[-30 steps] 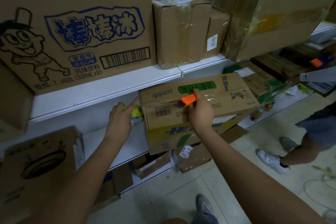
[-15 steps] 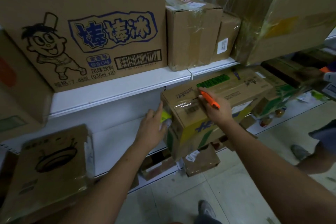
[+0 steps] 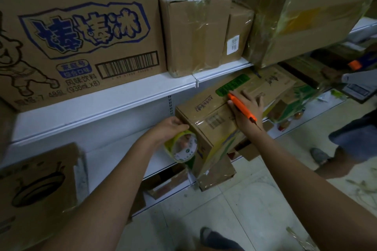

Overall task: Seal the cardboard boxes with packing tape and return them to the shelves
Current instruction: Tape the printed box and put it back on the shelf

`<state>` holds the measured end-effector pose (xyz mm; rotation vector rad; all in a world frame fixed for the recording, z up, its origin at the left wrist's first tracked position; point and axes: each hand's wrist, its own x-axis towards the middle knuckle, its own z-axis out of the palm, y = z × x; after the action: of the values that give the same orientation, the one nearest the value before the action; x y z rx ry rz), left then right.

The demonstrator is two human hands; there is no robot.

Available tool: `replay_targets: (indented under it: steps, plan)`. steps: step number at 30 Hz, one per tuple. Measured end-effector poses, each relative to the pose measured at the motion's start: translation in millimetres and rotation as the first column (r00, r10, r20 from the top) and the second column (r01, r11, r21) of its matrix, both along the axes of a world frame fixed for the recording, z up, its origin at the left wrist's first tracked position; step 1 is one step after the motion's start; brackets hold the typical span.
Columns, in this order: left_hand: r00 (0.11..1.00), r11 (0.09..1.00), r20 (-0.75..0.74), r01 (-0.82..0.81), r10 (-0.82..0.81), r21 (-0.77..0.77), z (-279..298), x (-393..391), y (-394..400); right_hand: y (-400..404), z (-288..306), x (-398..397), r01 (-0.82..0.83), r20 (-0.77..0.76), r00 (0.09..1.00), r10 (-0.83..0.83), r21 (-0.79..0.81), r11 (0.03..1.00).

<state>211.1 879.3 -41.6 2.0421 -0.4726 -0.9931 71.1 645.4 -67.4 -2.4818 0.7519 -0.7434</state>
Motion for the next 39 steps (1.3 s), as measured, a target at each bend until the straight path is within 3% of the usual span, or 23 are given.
replay_targets:
  steps: [3,5,9,12,14,19,22,27,31,34,37,39]
  plan:
    - [0.998,0.996,0.012,0.069,-0.07,0.051,6.1,15.2,-12.8,-2.3,1.5,6.4,0.125,0.018,0.992,-0.126,0.036,0.991]
    - [0.998,0.995,0.007,0.061,-0.062,0.083,5.5,25.4,-14.7,3.3,5.7,9.5,0.238,0.113,0.957,-0.268,0.226,0.945]
    - [0.981,0.978,0.019,0.193,-0.195,0.084,8.0,35.6,-11.1,13.8,3.8,11.0,0.273,0.308,0.805,-0.507,0.567,0.777]
    - [0.981,0.981,-0.022,0.191,-0.192,-0.043,9.7,24.0,-10.2,16.4,-2.7,14.2,0.323,0.217,0.74,-0.637,0.717,0.618]
    - [0.992,0.989,-0.051,0.11,-0.115,-0.103,10.7,16.1,-4.7,17.2,8.7,16.7,0.264,0.201,0.761,-0.617,0.773,0.577]
    - [0.99,0.981,-0.048,-0.139,0.134,-0.135,11.3,-20.2,7.0,29.8,34.2,30.2,0.107,0.219,0.877,-0.428,0.779,0.618]
    - [0.921,0.907,-0.062,-0.389,0.384,-0.161,8.8,-50.1,11.6,55.9,29.6,34.2,0.014,0.192,0.947,-0.256,0.775,0.632]
    - [0.835,0.821,-0.036,-0.546,0.548,-0.169,-3.5,-87.6,14.8,74.0,36.2,5.8,-0.153,0.262,0.955,-0.141,0.839,0.522]
    - [0.794,0.776,0.002,-0.594,0.608,-0.211,-0.7,-114.7,0.0,87.9,35.2,-20.4,-0.159,0.221,0.975,-0.035,0.794,0.587]
    - [0.763,0.749,0.044,-0.62,0.645,-0.232,0.6,-125.0,-9.1,97.3,27.1,-20.0,-0.136,0.246,0.968,-0.046,0.674,0.726]
    - [0.709,0.693,-0.004,-0.691,0.705,-0.205,-0.3,-129.3,-12.9,100.2,20.3,-6.5,-0.05,0.171,0.984,-0.042,0.499,0.865]
    - [0.664,0.654,-0.041,-0.743,0.747,-0.143,-5.5,-135.1,-12.9,97.9,17.5,-3.1,-0.049,0.18,0.983,-0.035,0.438,0.898]
